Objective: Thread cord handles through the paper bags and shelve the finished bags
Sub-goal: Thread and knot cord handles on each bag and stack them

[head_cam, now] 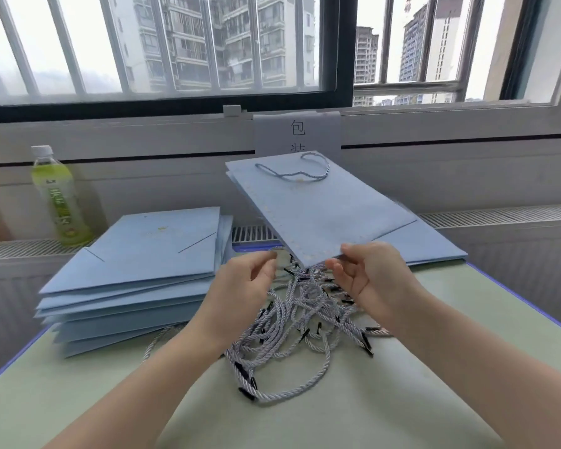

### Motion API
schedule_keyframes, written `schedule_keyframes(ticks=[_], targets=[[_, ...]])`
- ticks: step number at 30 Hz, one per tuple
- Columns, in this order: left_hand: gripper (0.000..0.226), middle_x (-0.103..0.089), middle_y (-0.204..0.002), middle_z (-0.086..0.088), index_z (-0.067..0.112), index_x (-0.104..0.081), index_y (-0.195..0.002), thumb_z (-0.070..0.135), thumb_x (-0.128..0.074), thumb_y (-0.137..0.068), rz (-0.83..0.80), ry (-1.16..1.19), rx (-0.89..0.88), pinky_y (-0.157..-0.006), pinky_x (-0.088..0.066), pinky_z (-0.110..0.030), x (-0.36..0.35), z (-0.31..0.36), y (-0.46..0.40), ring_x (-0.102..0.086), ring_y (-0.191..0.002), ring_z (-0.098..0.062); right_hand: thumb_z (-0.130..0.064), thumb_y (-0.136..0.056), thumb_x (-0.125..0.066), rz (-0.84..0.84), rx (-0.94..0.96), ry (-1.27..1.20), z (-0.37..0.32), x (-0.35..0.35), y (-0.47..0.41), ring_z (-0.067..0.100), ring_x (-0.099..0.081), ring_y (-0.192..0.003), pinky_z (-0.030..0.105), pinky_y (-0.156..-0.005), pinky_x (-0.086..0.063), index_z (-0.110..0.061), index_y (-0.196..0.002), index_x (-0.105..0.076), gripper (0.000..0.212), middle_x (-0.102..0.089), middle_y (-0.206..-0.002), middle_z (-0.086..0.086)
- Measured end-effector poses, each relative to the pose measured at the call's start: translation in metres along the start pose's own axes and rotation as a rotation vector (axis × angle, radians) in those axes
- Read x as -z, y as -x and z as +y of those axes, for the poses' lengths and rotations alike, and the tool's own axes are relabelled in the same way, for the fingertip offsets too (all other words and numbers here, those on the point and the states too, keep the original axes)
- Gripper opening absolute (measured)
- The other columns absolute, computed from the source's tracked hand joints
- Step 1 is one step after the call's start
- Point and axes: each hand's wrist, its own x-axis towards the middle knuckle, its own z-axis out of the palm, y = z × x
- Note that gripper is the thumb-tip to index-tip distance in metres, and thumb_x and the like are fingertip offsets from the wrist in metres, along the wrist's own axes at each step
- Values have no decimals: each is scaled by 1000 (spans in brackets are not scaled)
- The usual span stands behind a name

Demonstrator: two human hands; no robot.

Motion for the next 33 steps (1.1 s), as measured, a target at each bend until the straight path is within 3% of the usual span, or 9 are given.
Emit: schedule_keyframes(ticks=[3, 10, 14, 19, 22, 25, 27, 30, 33], targets=[[31, -65, -119, 7, 16, -60, -126, 18, -49, -97, -116, -222, -58, -85, -38, -3, -9, -4, 5, -58, -108, -4, 6, -94, -38, 159, 113, 74, -7, 10, -9, 9, -54, -38, 16, -37, -45, 2, -76, -47, 21, -52, -62, 11], [32, -59, -128, 7, 22, -56, -129, 25, -44, -99, -194, -474, -121, -101, -36, -24, -14, -8, 9, -49, -121, -8, 13, -93, -35, 327, 121, 67, -16, 32, -31, 18, -55, -56, 18, -41, -51, 2, -94, -46, 15, -49, -70, 13], [33, -54, -129, 8, 24, -52, -130, 28, -38, -100, -203, -627, -205, -95, -33, -22, -14, -5, 11, -44, -122, -10, 8, -94, -43, 373, 109, 51, -14, 45, -40, 18, -59, -57, 21, -55, -54, 0, -76, -45, 20, -49, -73, 9], [35, -51, -130, 9, 27, -48, -133, 31, -35, -101, -214, -695, -258, -90, -29, -17, -16, -2, 12, -42, -122, -8, 8, -97, -33, 351, 101, -106, -17, 56, -47, 20, -56, -72, 26, -85, -51, 0, -70, -44, 30, -46, -80, 8], [35, -52, -129, 9, 27, -48, -133, 31, -35, -101, -226, -705, -262, -91, -31, -19, -14, -1, 13, -43, -121, -8, 8, -93, -44, 437, 150, 84, -11, 51, -44, 17, -56, -66, 37, -100, -46, -2, -71, -44, 25, -44, -74, 8], [32, -56, -123, 7, 24, -53, -128, 29, -37, -100, -168, -743, -271, -91, -37, -25, -12, -2, 12, -48, -116, -12, -2, -96, -44, 347, 242, 384, -6, 44, -38, 17, -56, -70, 31, -76, -56, -3, -83, -48, 14, -52, -86, 13], [25, -64, -109, 4, 21, -62, -116, 19, -50, -95, -78, -815, -297, -82, -45, -32, -4, 1, 9, -58, -104, -18, -6, -95, -45, 220, 367, 695, 1, 35, -32, 19, -59, -73, 32, -68, -53, -9, -92, -49, 6, -57, -89, 11], [29, -68, -84, -4, 14, -69, -94, -1, -71, -69, 141, -924, -331, -64, -49, -39, 14, -2, -2, -63, -82, -30, -18, -96, -50, -106, 499, 1120, 19, 19, -18, 15, -58, -82, 25, -73, -48, -17, -96, -52, 2, -61, -89, 0], [36, -58, -116, -9, 15, -53, -121, 21, -61, -87, 132, -1139, -47, -86, -42, -43, 32, -1, -8, -49, -114, -33, -40, -94, -50, -351, 538, 1648, 43, 16, -9, 13, -48, -109, 28, -92, -41, -19, -121, -50, 34, -52, -117, -4]])
